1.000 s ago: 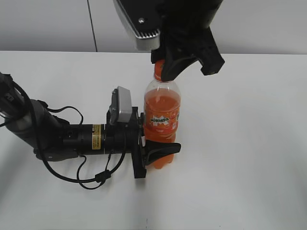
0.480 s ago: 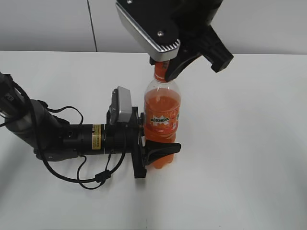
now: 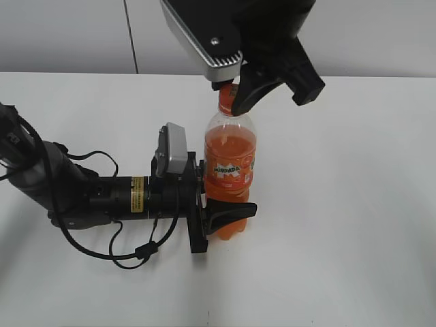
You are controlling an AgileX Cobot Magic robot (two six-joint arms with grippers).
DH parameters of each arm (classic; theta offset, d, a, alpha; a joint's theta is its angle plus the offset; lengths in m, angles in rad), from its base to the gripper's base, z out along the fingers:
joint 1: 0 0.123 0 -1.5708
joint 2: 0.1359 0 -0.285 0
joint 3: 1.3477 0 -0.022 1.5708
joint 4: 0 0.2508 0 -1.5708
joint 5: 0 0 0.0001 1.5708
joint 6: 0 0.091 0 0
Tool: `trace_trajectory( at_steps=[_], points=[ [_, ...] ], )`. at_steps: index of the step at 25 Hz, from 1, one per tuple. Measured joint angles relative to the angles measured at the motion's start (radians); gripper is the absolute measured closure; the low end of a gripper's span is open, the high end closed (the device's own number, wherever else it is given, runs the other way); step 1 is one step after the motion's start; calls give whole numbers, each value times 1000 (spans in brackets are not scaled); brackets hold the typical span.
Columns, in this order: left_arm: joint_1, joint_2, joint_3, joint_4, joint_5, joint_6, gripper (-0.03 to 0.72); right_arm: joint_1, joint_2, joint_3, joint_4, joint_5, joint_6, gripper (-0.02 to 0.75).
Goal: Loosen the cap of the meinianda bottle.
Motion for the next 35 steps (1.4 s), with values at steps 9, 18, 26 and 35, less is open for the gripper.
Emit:
trace_trajectory(
  at_steps=[9, 18, 26, 35],
  points=[
    [0, 0, 0, -4, 0, -6, 305, 0, 0, 0, 25, -4, 109, 307],
    [0, 0, 0, -4, 0, -7, 305, 0, 0, -11, 23, -4, 300, 225],
    [0, 0, 0, -5, 0, -7, 305, 0, 0, -111, 22, -4, 830, 225],
    [0, 0, 0, -5, 0, -8, 305, 0, 0, -159, 9, -4, 1660, 225]
  ],
)
